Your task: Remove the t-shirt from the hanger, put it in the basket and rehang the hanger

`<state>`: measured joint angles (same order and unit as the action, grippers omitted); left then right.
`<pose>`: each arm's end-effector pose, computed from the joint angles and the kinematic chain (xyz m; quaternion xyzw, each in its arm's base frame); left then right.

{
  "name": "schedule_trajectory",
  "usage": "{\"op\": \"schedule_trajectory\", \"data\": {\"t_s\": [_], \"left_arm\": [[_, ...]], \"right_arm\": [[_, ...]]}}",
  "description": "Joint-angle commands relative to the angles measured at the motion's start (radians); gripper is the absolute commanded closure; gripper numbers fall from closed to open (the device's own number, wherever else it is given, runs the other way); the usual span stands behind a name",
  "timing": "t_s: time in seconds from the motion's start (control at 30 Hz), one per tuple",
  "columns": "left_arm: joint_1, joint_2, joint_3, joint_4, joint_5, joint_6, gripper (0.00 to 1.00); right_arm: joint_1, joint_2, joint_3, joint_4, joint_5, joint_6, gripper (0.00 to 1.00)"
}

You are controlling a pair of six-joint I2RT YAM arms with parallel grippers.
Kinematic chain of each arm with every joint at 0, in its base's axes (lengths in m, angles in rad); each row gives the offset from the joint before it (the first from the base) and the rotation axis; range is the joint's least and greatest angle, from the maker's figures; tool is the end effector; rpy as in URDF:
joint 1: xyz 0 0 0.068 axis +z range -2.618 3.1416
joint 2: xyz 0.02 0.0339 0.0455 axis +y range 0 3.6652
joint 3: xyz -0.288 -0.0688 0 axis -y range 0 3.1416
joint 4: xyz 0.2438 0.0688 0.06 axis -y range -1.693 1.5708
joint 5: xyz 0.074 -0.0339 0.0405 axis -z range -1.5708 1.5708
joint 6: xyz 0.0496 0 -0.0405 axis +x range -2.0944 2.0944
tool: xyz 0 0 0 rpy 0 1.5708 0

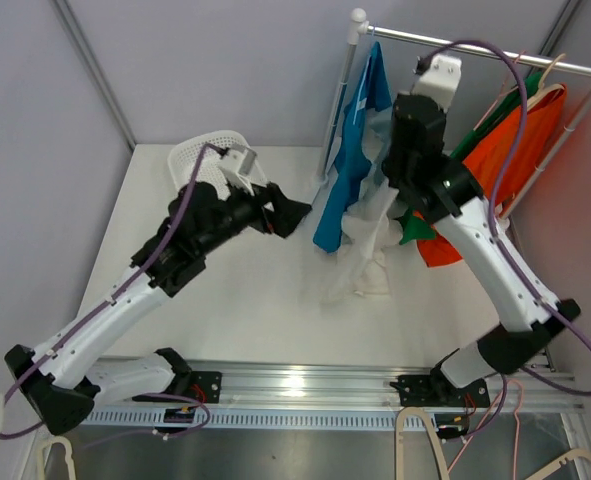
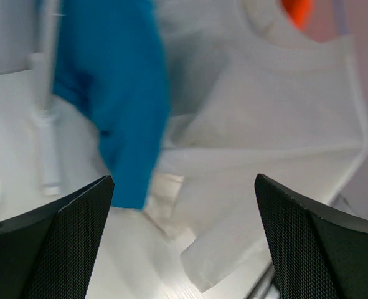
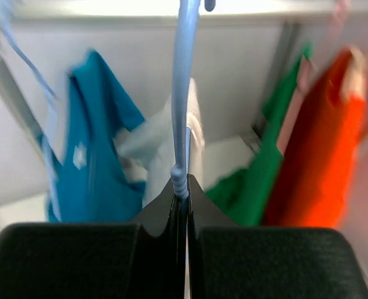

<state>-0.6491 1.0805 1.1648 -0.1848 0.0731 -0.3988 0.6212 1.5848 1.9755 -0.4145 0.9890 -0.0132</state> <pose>0.1931 -0.1510 0.4355 0.1168 0.7324 -0.3588 0.5668 0.2907 0.1571 0.5474 0.1186 0.7018 -0.1399 0.6884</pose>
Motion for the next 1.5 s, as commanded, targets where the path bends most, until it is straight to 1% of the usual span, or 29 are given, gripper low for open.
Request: {"op": "schedule_trajectory", "data": {"t_s": [0.0, 0.03, 0.07, 0.1, 0.13, 0.17, 0.2, 0.23, 0.33, 0.43, 0.47, 0.57, 0.6, 0.67, 0.7, 0.83, 0.9, 1.0, 1.03, 1.07, 1.1, 1.13, 1.17, 1.2, 1.23, 1.27, 1.3, 1.43, 1.47], "left_arm": [[-0.168, -0.053, -0.063, 0.097, 0.008, 0.153, 0.00], [-0.246, -0.085, -0.088, 0.151, 0.031, 0.196, 0.00], [-0.285, -0.103, -0.115, 0.177, 0.051, 0.225, 0.00], [-0.328, -0.126, -0.210, 0.220, 0.062, 0.257, 0.01], [-0.407, -0.151, -0.246, 0.250, 0.083, 0.320, 0.00], [-0.440, -0.204, -0.282, 0.308, 0.099, 0.348, 0.01], [-0.490, -0.229, -0.388, 0.336, 0.106, 0.380, 0.00], [-0.500, -0.253, -0.419, 0.382, 0.138, 0.383, 0.01], [-0.511, -0.332, -0.539, 0.427, 0.198, 0.368, 0.01], [-0.532, -0.353, -0.596, 0.490, 0.168, 0.353, 0.00], [-0.540, -0.346, -0.611, 0.505, 0.119, 0.348, 0.01], [-0.583, -0.294, -0.631, 0.602, 0.013, 0.362, 0.01], [-0.593, -0.256, -0.631, 0.654, 0.008, 0.367, 0.01], [-0.601, -0.200, -0.608, 0.673, 0.010, 0.364, 0.00], [-0.612, -0.133, -0.565, 0.683, 0.010, 0.367, 0.00], [-0.650, 0.036, -0.464, 0.702, -0.027, 0.396, 0.01], [-0.652, 0.091, -0.409, 0.719, -0.036, 0.394, 0.00], [-0.653, 0.171, -0.376, 0.768, -0.052, 0.384, 0.00], [-0.653, 0.185, -0.351, 0.778, -0.053, 0.383, 0.02], [-0.653, 0.209, -0.337, 0.786, -0.052, 0.382, 0.06], [-0.653, 0.220, -0.320, 0.777, -0.050, 0.376, 0.20], [-0.653, 0.234, -0.260, 0.759, -0.035, 0.377, 0.33], [-0.656, 0.255, -0.237, 0.699, -0.042, 0.379, 0.62], [-0.662, 0.266, -0.214, 0.667, -0.058, 0.373, 0.78], [-0.666, 0.271, -0.183, 0.642, -0.062, 0.371, 0.91], [-0.670, 0.275, -0.169, 0.631, -0.061, 0.371, 0.97], [-0.684, 0.271, -0.171, 0.630, -0.067, 0.374, 0.99], [-0.741, 0.231, -0.195, 0.624, -0.067, 0.387, 0.99], [-0.756, 0.219, -0.217, 0.619, -0.044, 0.394, 0.99]], "right_arm": [[0.064, -0.161, -0.234, -0.064, 0.171, 0.209, 1.00], [0.071, -0.189, -0.263, -0.111, 0.162, 0.273, 1.00], [0.069, -0.212, -0.286, -0.203, 0.119, 0.329, 1.00], [0.071, -0.251, -0.323, -0.239, 0.097, 0.399, 1.00], [0.071, -0.267, -0.336, -0.271, 0.079, 0.424, 1.00], [0.072, -0.282, -0.348, -0.309, 0.062, 0.446, 1.00], [0.072, -0.311, -0.381, -0.316, 0.027, 0.453, 1.00], [0.072, -0.325, -0.401, -0.317, 0.016, 0.453, 1.00], [0.072, -0.364, -0.438, -0.336, 0.004, 0.467, 1.00], [0.074, -0.391, -0.451, -0.355, -0.026, 0.486, 1.00], [0.074, -0.396, -0.452, -0.359, -0.033, 0.490, 1.00], [0.078, -0.410, -0.454, -0.379, -0.043, 0.510, 1.00], [0.081, -0.413, -0.457, -0.379, -0.044, 0.510, 1.00], [0.084, -0.421, -0.460, -0.379, -0.039, 0.512, 1.00], [0.086, -0.419, -0.458, -0.382, -0.039, 0.513, 1.00], [0.092, -0.422, -0.458, -0.376, -0.050, 0.515, 1.00], [0.094, -0.418, -0.452, -0.376, -0.061, 0.513, 1.00], [0.101, -0.413, -0.442, -0.379, -0.069, 0.513, 1.00], [0.103, -0.411, -0.441, -0.380, -0.069, 0.513, 1.00], [0.106, -0.410, -0.441, -0.379, -0.070, 0.513, 1.00], [0.106, -0.410, -0.441, -0.379, -0.072, 0.513, 1.00], [0.106, -0.408, -0.441, -0.376, -0.072, 0.515, 1.00], [0.106, -0.407, -0.441, -0.372, -0.070, 0.513, 1.00], [0.106, -0.404, -0.438, -0.372, -0.072, 0.510, 1.00], [0.106, -0.396, -0.425, -0.377, -0.072, 0.512, 1.00], [0.106, -0.393, -0.416, -0.380, -0.075, 0.512, 1.00], [0.107, -0.390, -0.409, -0.380, -0.078, 0.512, 1.00], [0.107, -0.371, -0.392, -0.372, -0.056, 0.493, 1.00], [0.106, -0.361, -0.380, -0.368, -0.052, 0.481, 1.00]]}}
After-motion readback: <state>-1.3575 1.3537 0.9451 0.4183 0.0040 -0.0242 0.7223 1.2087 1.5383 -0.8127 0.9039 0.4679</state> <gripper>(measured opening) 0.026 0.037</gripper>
